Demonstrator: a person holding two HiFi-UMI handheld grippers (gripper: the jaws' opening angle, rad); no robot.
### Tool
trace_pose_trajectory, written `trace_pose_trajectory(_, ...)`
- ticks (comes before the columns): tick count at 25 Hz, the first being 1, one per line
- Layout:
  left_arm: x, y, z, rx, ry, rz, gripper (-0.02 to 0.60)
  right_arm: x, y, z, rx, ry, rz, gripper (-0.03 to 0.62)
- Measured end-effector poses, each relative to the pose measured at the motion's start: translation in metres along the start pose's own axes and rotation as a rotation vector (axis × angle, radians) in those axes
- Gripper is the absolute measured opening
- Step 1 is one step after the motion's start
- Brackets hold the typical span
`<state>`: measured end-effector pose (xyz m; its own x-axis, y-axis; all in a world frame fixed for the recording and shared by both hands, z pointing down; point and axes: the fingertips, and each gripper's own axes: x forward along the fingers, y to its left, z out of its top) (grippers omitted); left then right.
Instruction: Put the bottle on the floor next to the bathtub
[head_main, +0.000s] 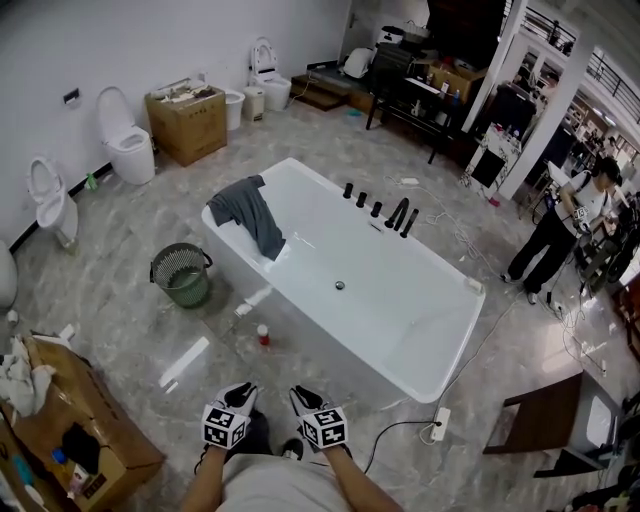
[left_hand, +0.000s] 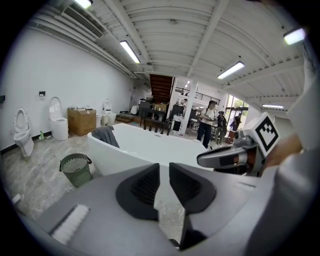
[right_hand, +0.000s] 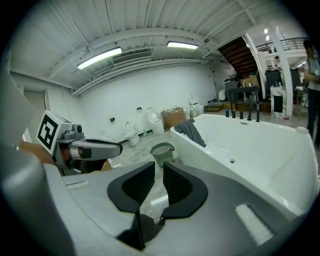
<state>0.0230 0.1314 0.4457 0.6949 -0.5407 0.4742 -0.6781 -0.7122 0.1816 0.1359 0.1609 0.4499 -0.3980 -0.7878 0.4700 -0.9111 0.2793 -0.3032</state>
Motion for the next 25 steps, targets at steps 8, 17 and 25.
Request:
trace_pose_trajectory(8,-0.006,0.006,-0.009,-0.030,0.009,0.004,0.057,-0.001,0.003,-0.006,0.032,0.007,0.018,0.002)
trace_pose_trajectory(17,-0.005,-0.001,-0.011,-0.032,0.007,-0.007,0.057,-0.011,0.000,-0.008,0.057,-0.004,0.019,0.002)
trace_pose_trajectory(25,-0.004,-0.013,-0.012,-0.027,0.002,-0.036,0.057,-0.015,-0.003,-0.010,0.037,0.008,0.021,0.002)
